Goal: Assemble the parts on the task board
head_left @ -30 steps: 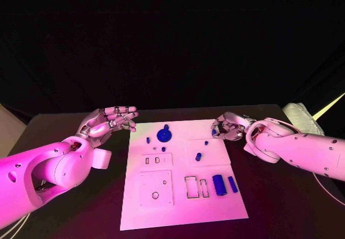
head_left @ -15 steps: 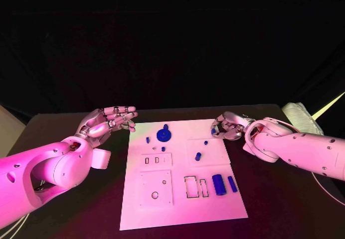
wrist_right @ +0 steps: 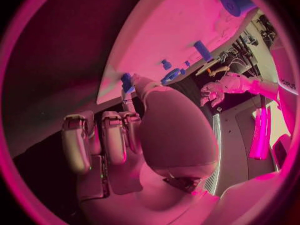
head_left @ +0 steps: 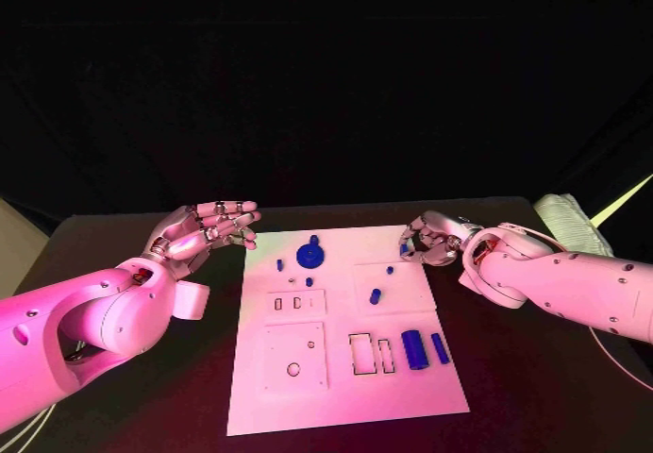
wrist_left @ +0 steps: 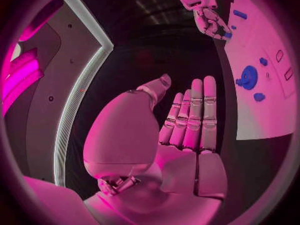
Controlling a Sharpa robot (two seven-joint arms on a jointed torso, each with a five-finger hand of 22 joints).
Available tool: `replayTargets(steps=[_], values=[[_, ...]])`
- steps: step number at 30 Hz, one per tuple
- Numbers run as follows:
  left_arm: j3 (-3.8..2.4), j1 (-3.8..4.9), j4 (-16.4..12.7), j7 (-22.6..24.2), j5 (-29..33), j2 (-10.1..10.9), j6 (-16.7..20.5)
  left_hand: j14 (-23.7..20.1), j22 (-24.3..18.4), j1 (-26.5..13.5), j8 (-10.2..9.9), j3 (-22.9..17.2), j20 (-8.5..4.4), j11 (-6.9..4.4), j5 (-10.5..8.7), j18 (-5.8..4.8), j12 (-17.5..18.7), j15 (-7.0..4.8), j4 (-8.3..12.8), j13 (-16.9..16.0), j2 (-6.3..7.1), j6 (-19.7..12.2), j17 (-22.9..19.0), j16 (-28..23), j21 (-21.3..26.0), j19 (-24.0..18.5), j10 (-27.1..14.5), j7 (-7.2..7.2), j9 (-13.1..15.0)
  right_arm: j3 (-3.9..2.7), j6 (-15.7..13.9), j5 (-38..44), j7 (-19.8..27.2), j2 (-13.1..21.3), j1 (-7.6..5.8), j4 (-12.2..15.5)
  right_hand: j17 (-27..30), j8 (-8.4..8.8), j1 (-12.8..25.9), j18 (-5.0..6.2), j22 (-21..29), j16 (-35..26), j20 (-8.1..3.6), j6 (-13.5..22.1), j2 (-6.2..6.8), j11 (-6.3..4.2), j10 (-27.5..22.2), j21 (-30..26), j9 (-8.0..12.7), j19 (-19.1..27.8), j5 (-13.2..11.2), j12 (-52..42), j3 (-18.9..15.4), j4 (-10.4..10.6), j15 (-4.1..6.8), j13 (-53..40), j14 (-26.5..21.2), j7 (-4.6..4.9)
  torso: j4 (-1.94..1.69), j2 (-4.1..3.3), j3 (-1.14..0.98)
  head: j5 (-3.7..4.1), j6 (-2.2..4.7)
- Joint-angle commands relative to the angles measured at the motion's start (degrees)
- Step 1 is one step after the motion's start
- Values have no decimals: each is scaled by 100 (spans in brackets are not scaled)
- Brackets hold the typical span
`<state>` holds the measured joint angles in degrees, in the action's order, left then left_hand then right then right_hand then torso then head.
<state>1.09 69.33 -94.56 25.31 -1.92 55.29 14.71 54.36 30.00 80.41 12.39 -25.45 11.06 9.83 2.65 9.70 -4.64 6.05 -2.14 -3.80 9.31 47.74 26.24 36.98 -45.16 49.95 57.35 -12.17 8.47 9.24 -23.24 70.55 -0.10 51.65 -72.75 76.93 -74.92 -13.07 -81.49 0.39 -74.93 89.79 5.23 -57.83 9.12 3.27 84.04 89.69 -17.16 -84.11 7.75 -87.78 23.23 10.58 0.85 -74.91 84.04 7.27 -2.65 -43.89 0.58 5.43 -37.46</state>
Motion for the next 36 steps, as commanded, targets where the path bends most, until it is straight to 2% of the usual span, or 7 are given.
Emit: replayTargets(steps=[1, 6, 11, 20, 27, 33, 36], values=[[-4, 6, -9, 30, -22, -6, -107, -48, 6, -48, -26, -28, 12, -5, 13, 70, 18, -8, 18, -1, 6, -10, -5, 15, -16, -38, -46, -82, -7, -2, -273, 74, -121, 2, 5, 67, -1508, -36, -14, -39, -1507, 21, -40, -47, -78, -47, 420, 31, -24, -589, 53, -33, 74, -15, 47, -1330, 596, 4, 3, 2, 0, -2, -3], [-4, 6, 12, 31, -23, -16, -111, -48, 6, -48, -26, -28, 12, -5, 13, 70, 18, -8, 18, -1, 6, -10, -5, 15, -16, -38, -46, -82, -7, -29, -477, 112, -351, 47, -30, 297, -1508, -54, -27, -39, -1507, 21, -42, -53, -102, -55, 404, 31, -32, -589, 45, -15, 118, -47, 43, -1314, 596, 1, 4, 15, 0, -9, -15], [-4, 6, 42, 31, -23, -32, -112, -48, 6, -48, -26, -28, 12, -5, 13, 70, 18, -8, 18, -1, 6, -10, -5, 15, -16, -38, -46, -82, -7, -53, -599, 162, -588, 87, -166, 636, -1508, -69, -16, -39, -1507, 21, -41, -44, -114, -56, 402, 31, -39, -589, -30, -11, 169, -78, 39, -1312, 596, 1, 10, 28, -2, -17, -10], [-3, 6, 106, 25, -23, -83, -117, -55, 19, -55, -28, -31, 14, -5, 14, 70, 17, -6, 19, -2, 2, -9, -11, 23, -35, -54, -47, -81, -8, -64, -697, 283, -1106, -44, -310, 1350, -1508, -76, -21, -39, -1507, 21, -40, -38, -126, -58, 396, 31, -43, -589, -42, -3, 206, -101, 38, -1305, 596, 0, 28, 85, 7, -116, -82], [-2, 6, 140, 17, -23, -133, -120, -55, 19, -55, -28, -31, 14, -5, 14, 70, 17, -6, 19, -2, 2, -9, -11, 23, -35, -54, -47, -81, -8, -54, -775, 504, -1670, -463, -216, 1833, -1508, -73, -19, -39, -1507, 21, -40, -16, -129, -55, 369, 31, -42, -589, -29, 26, 237, -121, 37, -1279, 596, 7, 46, 121, 11, -232, -147], [-1, 6, 155, 6, -24, -169, -122, -55, 24, -54, -26, -35, 14, -6, 13, 71, 14, -7, 21, -3, -1, -5, -13, 26, -42, -59, -42, -79, -7, -31, -842, 822, -2073, -820, -51, 2006, -1508, -73, -16, -39, -1507, 21, -39, -11, -133, -53, 367, 31, -42, -589, -24, 29, 250, -126, 36, -1276, 596, 9, 41, 145, 30, -289, -200], [0, 6, 158, -1, -25, -182, -123, -55, 24, -54, -26, -35, 14, -6, 13, 71, 14, -7, 21, -3, -1, -5, -13, 26, -42, -59, -42, -79, -7, -21, -857, 955, -2245, -984, 48, 2023, -1508, -74, -14, -39, -1507, 21, -39, -11, -133, -52, 364, 31, -42, -589, -24, 32, 251, -127, 36, -1274, 596, 9, 41, 132, 30, -319, -210]])
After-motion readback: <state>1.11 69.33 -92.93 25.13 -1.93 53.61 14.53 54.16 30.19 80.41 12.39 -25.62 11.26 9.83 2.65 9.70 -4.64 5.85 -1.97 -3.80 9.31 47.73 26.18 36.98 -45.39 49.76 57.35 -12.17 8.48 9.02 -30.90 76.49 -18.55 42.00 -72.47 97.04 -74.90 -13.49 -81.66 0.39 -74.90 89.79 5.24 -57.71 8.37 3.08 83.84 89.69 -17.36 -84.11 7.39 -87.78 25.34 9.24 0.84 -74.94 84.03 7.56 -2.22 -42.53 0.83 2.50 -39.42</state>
